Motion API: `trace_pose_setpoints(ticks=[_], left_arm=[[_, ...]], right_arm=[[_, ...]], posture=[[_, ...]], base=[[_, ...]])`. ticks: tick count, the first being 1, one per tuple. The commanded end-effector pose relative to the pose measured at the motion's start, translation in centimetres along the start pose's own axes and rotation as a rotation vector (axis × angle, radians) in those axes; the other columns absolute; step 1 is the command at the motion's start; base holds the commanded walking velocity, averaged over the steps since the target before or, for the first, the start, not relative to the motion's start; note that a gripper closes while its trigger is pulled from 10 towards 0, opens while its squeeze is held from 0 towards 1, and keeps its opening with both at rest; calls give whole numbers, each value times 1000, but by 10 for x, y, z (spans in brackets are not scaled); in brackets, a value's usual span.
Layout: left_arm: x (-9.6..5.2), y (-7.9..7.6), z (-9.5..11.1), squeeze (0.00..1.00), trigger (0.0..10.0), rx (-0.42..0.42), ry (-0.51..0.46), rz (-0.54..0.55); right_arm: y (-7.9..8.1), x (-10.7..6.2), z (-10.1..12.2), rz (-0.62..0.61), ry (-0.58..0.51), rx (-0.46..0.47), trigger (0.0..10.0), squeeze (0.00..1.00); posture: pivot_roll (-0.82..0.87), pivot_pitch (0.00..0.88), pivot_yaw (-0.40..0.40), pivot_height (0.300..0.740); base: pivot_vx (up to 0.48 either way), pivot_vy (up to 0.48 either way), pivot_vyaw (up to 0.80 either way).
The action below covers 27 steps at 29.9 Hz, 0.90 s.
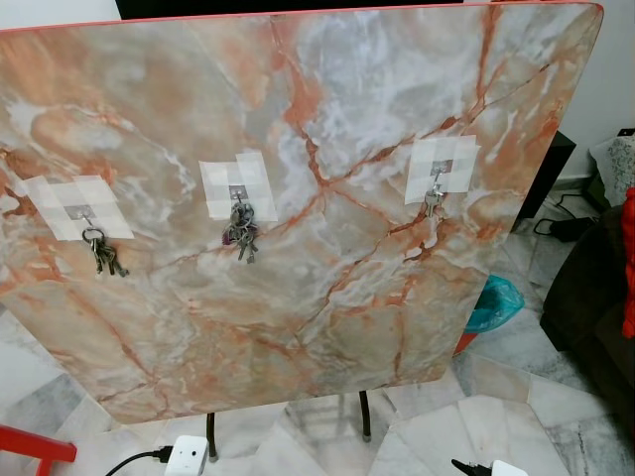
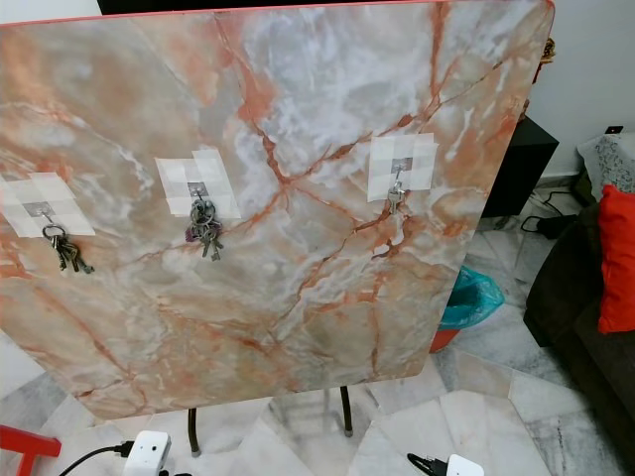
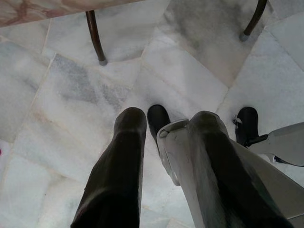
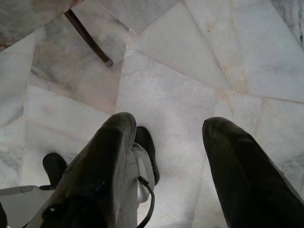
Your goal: Hang keys on a hook
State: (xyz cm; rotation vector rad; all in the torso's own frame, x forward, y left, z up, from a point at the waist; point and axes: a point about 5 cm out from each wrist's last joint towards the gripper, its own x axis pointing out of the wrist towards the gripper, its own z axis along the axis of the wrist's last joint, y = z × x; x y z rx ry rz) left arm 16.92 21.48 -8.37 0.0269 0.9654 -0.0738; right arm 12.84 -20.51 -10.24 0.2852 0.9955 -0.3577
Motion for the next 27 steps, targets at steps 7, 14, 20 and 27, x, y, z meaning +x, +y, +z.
trace_pose_setpoints(ticks=[7, 14, 20, 27], left_arm=[[-2, 4, -7, 0, 10000, -24, 26, 13], [-3, 4, -9, 0, 10000, -21, 31, 15], [-3, 4, -11, 0, 10000, -17, 37, 12], [-3, 4, -13, 0, 10000, -15, 42, 11]], right_arm=[[2, 0, 0, 5, -3, -8, 10000, 0], [3, 0, -1, 8, -2, -15, 10000, 0], [4, 0, -1, 9, -5, -16, 10000, 0], [5, 0, -1, 11, -5, -21, 10000, 0]], posture=[[-31, 0, -16, 740], [-33, 0, -13, 740], [-36, 0, -11, 740], [-34, 0, -8, 740]], base=[[0, 0, 0], [0, 0, 0], [0, 0, 0], [0, 0, 0]])
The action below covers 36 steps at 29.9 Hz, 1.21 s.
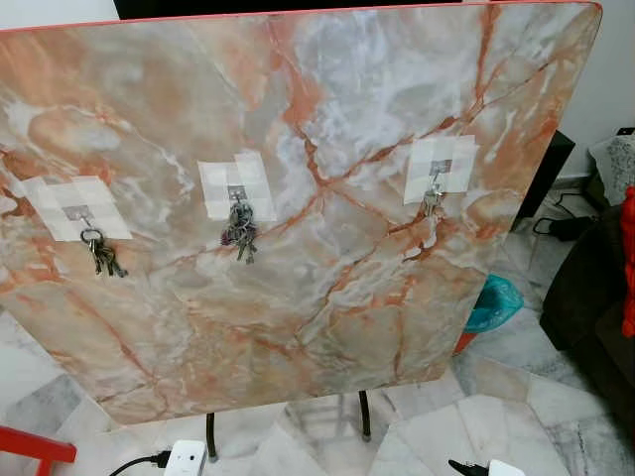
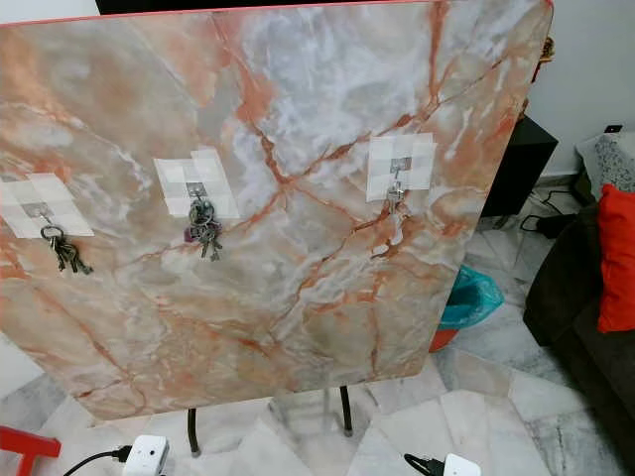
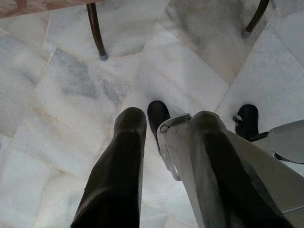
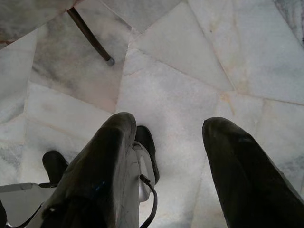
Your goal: Hang keys on a hook
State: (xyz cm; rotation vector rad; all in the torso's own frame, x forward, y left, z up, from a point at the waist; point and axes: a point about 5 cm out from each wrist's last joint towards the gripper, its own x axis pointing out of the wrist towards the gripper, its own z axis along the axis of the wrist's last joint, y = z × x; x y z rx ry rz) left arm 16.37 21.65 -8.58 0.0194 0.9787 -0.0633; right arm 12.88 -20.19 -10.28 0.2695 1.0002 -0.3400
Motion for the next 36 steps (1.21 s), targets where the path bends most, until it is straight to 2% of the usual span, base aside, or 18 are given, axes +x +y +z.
trace_pose_setpoints(ticks=[1, 36], left_arm=[[-2, 3, -7, 0, 10000, -3, 30, 5], [-2, 2, -9, 0, 10000, -5, 50, 4]], right_arm=[[2, 0, 1, 4, -9, 1, 10000, 0], [5, 0, 2, 12, -18, 7, 10000, 0]], posture=[[-34, 0, -8, 740], [-33, 0, -11, 740]], base=[[0, 0, 0], [0, 0, 0]])
